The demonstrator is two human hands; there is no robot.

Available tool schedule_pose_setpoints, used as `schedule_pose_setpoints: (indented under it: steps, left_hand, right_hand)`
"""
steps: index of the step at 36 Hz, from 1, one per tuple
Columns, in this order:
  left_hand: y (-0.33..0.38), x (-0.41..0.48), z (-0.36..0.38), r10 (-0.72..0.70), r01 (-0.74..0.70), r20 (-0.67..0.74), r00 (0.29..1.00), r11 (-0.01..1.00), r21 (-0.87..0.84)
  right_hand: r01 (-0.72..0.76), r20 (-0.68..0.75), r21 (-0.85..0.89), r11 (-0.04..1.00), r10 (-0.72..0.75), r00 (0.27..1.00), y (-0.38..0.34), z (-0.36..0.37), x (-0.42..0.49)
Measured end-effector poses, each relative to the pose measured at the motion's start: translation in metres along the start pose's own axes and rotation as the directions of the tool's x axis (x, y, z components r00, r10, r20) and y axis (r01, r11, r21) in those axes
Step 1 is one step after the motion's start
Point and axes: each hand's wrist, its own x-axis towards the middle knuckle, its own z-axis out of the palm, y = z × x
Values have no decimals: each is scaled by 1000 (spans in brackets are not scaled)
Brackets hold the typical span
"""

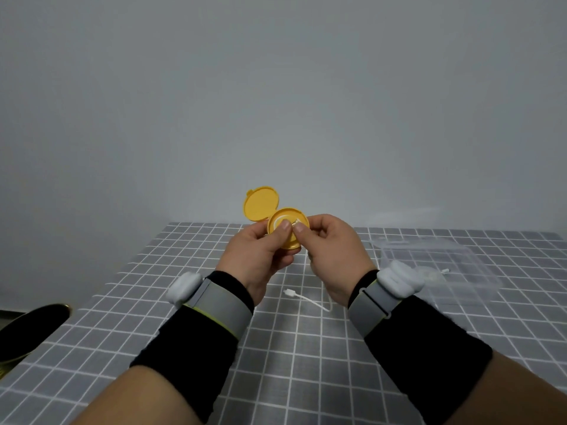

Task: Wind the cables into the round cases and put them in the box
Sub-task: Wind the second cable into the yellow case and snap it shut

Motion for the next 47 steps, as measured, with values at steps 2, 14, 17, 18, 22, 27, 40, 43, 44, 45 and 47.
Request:
schedule_pose_setpoints:
  steps: [2, 14, 17, 18, 22, 27, 40, 43, 44, 45, 47]
  left_hand:
    - [3, 0, -3, -13, 12, 30, 999, 1000, 15]
    - [8, -2, -9, 105, -98, -46, 993, 986, 137]
    - [7, -2, -6, 147, -129, -94, 985, 977, 171]
    - [7, -2, -6, 153, -133, -100, 983, 975, 176]
    - [8, -2, -8, 145, -132, -68, 987, 978, 162]
    - [9, -4, -11, 93, -92, 3, 996, 981, 169]
    - [21, 14, -32, 445, -236, -38, 895, 544, 805]
    - [28, 13, -25, 433, -344, 196, 880, 295, 891]
    - [29, 12, -22, 390, -361, 248, 887, 248, 899]
    - [31, 11, -19, 339, -370, 286, 896, 217, 903]
    - [32, 10, -18, 254, -374, 327, 910, 166, 912]
  right_hand:
    - [-3, 27, -1, 1000, 3, 1000, -3, -4, 2]
    - [-22, 86, 10, 1000, 21, 996, -8, -9, 4]
    - [-17, 91, -2, 1000, 17, 996, -8, -8, 3]
    - [-16, 92, 1, 1000, 15, 996, -8, -8, 3]
    - [-7, 91, -2, 1000, 7, 996, -9, -10, 3]
    - [3, 95, -16, 1000, -2, 995, -10, -13, 4]
    - [83, 168, -371, 925, -22, 986, -28, -25, 7]
    - [90, 212, -408, 909, -1, 977, -30, -25, 6]
    - [94, 221, -419, 903, 1, 975, -30, -25, 6]
    - [103, 230, -431, 896, -1, 973, -31, -25, 6]
    - [130, 250, -470, 873, -10, 968, -31, -26, 6]
